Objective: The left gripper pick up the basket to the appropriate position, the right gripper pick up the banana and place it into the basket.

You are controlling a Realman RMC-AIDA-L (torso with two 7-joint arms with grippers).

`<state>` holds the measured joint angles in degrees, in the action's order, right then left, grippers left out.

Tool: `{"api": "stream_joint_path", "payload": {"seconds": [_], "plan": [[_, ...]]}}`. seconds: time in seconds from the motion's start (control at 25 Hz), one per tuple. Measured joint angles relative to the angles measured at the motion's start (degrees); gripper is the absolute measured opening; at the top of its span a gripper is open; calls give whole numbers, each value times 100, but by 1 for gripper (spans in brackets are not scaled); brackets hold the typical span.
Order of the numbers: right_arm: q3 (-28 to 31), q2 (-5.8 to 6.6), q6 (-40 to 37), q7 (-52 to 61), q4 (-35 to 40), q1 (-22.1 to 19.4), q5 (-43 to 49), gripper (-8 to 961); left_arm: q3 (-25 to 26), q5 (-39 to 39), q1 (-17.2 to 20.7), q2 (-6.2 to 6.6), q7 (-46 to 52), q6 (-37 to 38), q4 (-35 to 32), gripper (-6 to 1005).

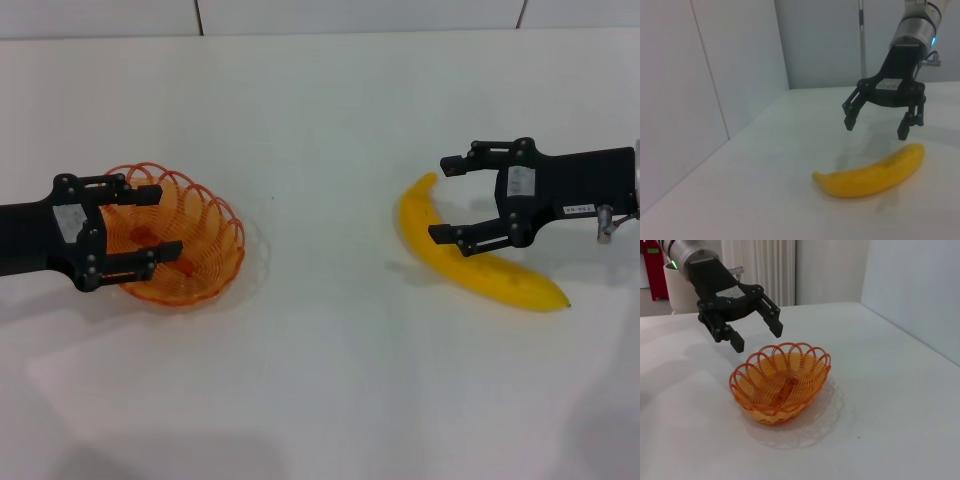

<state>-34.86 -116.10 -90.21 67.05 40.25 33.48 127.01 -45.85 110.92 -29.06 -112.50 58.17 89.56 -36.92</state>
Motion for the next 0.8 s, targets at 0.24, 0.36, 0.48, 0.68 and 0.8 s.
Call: {"api": "stream_joint_path", "payload": {"seconds": [0.24,0.36,0.48,0.68,0.8], "plan": [[-4,0,3,1,0,0,0,905,3,0,10,-10,-27,0,0,680],[-4,-3,5,1,0,0,0,905,8,-16,9,-13,-16,0,0,679],[-3,-7,10,1,0,-6,0,905,188,-114,-2,-20,384,-2,-110,678],[-3,-9,13,2,0,-6,-1,905,749,-89,-12,-16,1906,-69,-867,680],[-3,-9,13,9,0,-5,-1,904,771,128,-63,82,3069,-312,-1239,680]]}}
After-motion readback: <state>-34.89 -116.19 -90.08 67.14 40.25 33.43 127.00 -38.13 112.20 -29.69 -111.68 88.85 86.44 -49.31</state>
